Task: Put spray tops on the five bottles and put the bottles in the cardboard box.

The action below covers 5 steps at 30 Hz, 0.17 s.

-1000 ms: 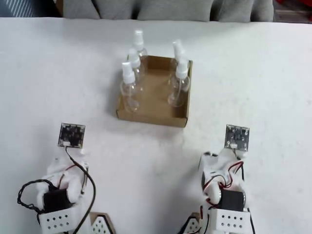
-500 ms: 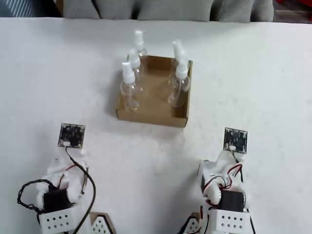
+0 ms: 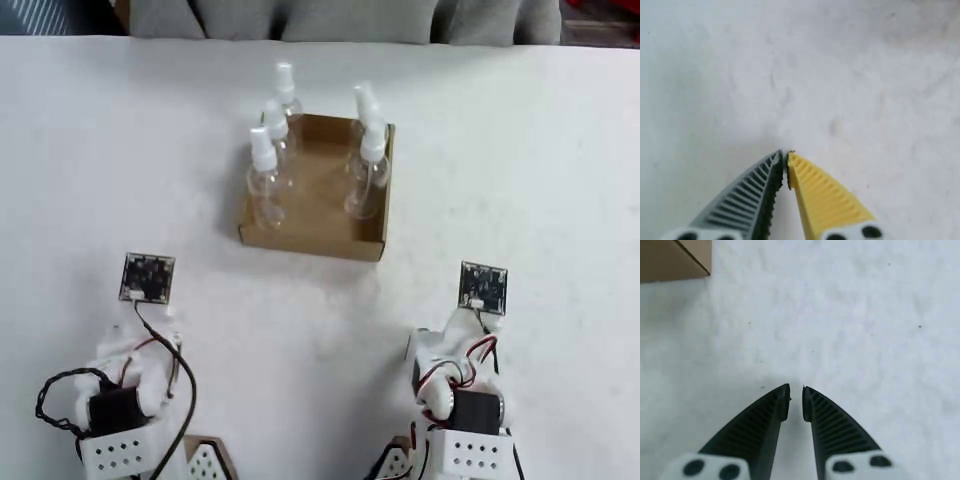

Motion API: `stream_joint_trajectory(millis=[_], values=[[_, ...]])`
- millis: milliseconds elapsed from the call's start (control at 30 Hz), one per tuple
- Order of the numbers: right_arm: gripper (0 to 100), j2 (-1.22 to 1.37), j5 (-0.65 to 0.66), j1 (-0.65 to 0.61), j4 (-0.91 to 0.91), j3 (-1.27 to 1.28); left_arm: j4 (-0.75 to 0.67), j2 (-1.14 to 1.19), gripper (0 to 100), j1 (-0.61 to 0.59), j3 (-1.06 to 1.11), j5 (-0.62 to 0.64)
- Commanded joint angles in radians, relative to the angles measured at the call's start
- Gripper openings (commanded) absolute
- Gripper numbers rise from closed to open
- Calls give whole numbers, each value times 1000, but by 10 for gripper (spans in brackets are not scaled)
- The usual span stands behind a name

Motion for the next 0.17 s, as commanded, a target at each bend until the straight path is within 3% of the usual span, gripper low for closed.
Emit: stream_joint_trajectory(millis=[0, 133], values=[[18, -10, -2, 4, 7, 3, 9, -12, 24, -10, 0, -11], [18, -10, -2, 4, 7, 3, 9, -12, 24, -10, 0, -11]])
